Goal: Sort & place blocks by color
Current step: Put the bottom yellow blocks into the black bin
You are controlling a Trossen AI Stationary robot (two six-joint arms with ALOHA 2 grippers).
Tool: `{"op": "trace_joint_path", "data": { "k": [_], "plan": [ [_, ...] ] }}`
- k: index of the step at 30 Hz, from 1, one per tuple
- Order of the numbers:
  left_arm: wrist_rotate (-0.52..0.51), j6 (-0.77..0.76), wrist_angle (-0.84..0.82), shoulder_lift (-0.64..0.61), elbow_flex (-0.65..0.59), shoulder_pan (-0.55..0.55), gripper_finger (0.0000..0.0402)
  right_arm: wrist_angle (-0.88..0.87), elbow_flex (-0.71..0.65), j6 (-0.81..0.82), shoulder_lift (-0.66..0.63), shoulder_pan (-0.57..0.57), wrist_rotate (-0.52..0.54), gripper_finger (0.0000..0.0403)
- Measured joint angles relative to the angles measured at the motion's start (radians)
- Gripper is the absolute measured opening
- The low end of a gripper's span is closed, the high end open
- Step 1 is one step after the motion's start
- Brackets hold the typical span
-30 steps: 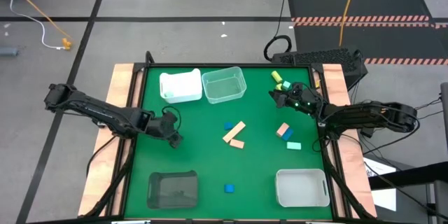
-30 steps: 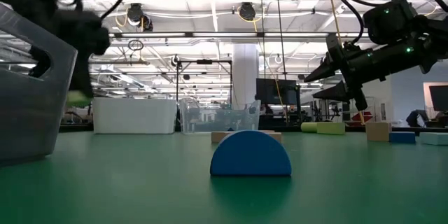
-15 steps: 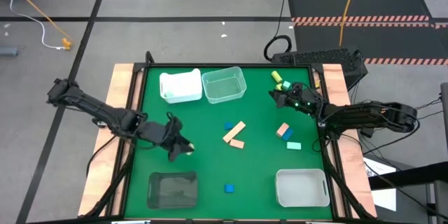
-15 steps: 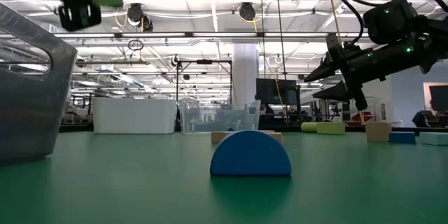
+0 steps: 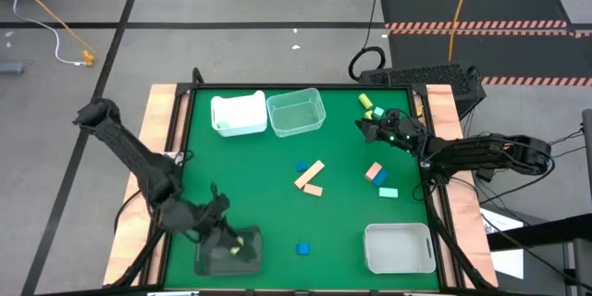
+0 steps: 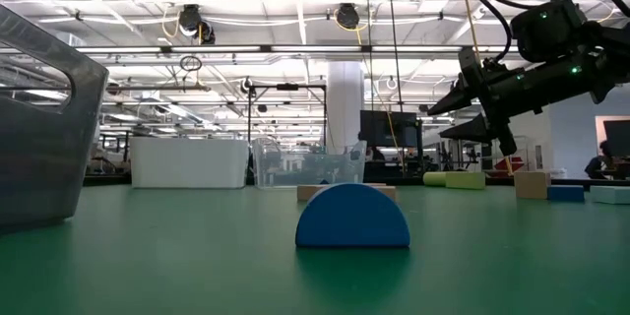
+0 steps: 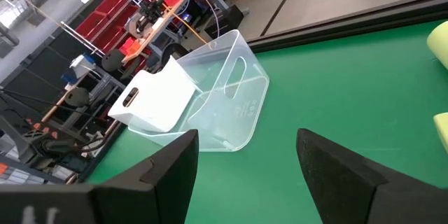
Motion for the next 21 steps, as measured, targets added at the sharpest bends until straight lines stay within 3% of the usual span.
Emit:
{"op": "trace_joint_path", "data": {
  "k": [9,14,21],
  "plan": [
    [0.037,-0.287,-0.111,0.114,0.000,-0.108,0.0140,0.000,0.000,0.000,0.000,0.000,0.000,0.0233],
    [0.125,-0.351,-0.130,0.139,0.000,-0.101,0.0140,0.000,0.000,0.000,0.000,0.000,0.000,0.0233],
    [0.132,-0.367,-0.133,0.141,0.000,-0.081,0.0166,0.000,0.000,0.000,0.000,0.000,0.000,0.0233]
  ]
}}
